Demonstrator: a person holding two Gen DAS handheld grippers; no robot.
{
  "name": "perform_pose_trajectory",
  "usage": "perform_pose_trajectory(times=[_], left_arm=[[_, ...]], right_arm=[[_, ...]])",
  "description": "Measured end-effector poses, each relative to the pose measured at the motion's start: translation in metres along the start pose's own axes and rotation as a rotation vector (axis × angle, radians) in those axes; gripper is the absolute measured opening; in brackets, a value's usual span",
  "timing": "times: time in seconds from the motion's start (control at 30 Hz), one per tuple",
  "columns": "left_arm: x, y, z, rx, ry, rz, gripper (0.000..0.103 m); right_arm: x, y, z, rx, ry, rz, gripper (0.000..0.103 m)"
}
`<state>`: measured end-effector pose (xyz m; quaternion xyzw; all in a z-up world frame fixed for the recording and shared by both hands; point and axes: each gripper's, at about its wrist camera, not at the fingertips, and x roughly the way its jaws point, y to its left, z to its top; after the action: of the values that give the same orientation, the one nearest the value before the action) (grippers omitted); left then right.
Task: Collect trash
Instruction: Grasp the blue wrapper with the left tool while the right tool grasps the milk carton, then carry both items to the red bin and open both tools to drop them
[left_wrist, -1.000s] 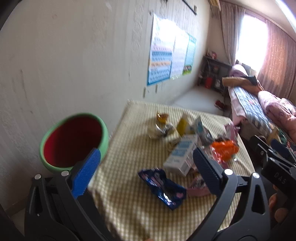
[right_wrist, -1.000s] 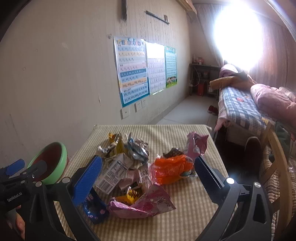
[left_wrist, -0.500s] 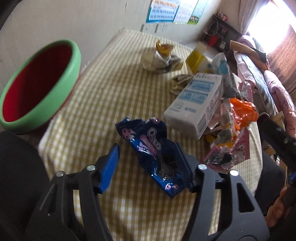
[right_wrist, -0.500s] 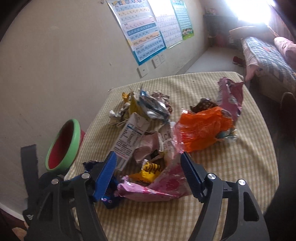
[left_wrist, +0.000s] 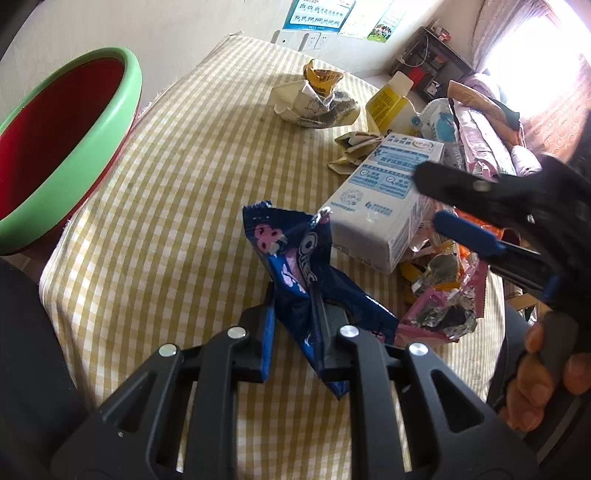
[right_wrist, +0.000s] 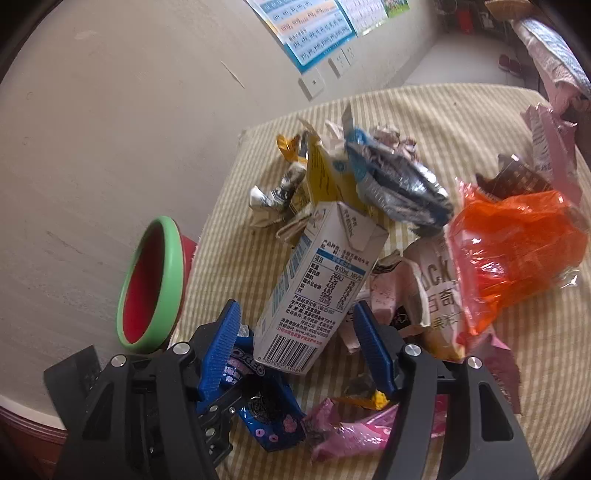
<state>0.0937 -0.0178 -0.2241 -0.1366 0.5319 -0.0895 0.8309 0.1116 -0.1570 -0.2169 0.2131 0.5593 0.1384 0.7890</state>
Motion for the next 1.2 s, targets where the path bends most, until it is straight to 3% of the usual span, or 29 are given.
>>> perform_pose_trajectory(times=[0.23, 0.4, 0.43, 0.5, 0.77, 0.93, 1.07, 1.2], left_arm=[[-0.007, 0.008, 0.001, -0.027, -0.003, -0.02, 0.016], [-0.01, 0.013, 0.001, -0.042, -0.016, -0.029, 0.016], [-0.01, 0.013, 0.0, -0.044, -0.017, -0.031, 0.016], [-0.013, 0.014, 0.0, -0.044, -0.025, -0.034, 0.016], [-0.038, 0.017, 0.001, -0.048, -0.094, -0.047, 0.016], [-0.076, 0.032, 0.014, -0.083, -0.197, -0.045, 0.016], [-0.113, 0.062, 0.031, -0.108, -0.298, 0.022, 0.016], [-0.146, 0.101, 0.051, -0.092, -0.392, 0.185, 0.016]], right_arm=[[0.018, 0.003, 0.007, 0.021, 0.017, -0.024, 0.062], [0.022, 0.005, 0.015, 0.023, 0.009, -0.05, 0.066], [0.024, 0.005, 0.018, 0.022, 0.015, -0.045, 0.064], [0.026, 0.003, 0.022, 0.021, 0.019, -0.035, 0.044], [-0.003, 0.009, 0.007, -0.005, -0.043, 0.027, 0.041], [-0.031, 0.031, 0.003, -0.067, -0.106, 0.056, 0.042], [-0.028, 0.058, 0.007, -0.115, -0.1, 0.098, 0.042], [-0.005, 0.087, 0.01, -0.145, -0.064, 0.154, 0.042]])
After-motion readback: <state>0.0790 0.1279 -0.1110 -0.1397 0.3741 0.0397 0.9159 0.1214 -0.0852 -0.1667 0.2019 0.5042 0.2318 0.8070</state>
